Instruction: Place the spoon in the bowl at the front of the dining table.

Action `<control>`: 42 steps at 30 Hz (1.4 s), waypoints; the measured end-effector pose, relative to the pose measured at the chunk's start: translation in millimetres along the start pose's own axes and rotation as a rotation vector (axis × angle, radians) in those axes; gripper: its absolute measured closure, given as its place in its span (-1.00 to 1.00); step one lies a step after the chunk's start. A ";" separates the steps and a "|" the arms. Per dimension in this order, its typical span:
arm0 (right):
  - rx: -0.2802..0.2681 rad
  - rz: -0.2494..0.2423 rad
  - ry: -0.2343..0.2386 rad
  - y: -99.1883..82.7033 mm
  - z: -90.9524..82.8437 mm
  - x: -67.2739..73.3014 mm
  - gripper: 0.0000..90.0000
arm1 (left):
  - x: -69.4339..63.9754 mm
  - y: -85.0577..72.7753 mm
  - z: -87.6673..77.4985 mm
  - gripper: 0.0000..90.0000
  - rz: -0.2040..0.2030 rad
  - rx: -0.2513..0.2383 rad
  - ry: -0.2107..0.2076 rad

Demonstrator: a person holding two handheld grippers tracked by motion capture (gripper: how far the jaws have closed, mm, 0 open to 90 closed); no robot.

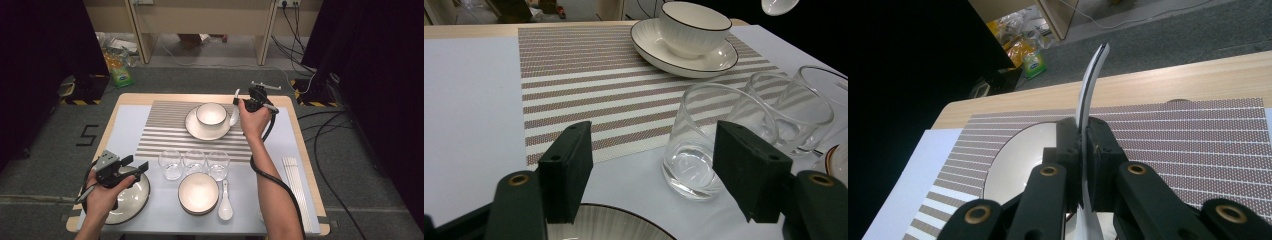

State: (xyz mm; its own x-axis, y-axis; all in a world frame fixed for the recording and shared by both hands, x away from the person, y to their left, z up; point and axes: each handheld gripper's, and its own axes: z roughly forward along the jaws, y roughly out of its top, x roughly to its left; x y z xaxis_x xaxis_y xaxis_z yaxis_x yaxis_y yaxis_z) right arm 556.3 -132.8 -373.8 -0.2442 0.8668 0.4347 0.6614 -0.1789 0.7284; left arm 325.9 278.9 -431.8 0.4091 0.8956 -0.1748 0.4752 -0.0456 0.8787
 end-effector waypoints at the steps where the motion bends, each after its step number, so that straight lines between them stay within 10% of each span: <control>1: 0.001 0.001 0.001 0.2 0.3 0.3 0.91 | 0.1 0.0 0.0 -0.29 0.000 0.000 0.000; 42: 0.010 0.021 0.010 6.4 10.4 3.9 0.91 | 1.1 0.4 -0.8 -0.29 -0.005 -0.011 0.001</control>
State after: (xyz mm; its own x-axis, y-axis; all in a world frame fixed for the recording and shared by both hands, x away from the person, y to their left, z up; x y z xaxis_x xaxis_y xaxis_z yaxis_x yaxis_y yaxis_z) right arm 567.0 -125.7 -372.9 -0.2369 0.8581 0.4555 0.6739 -0.1926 0.7133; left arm 325.9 280.2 -431.3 0.4062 0.8962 -0.1783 0.4688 -0.0368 0.8825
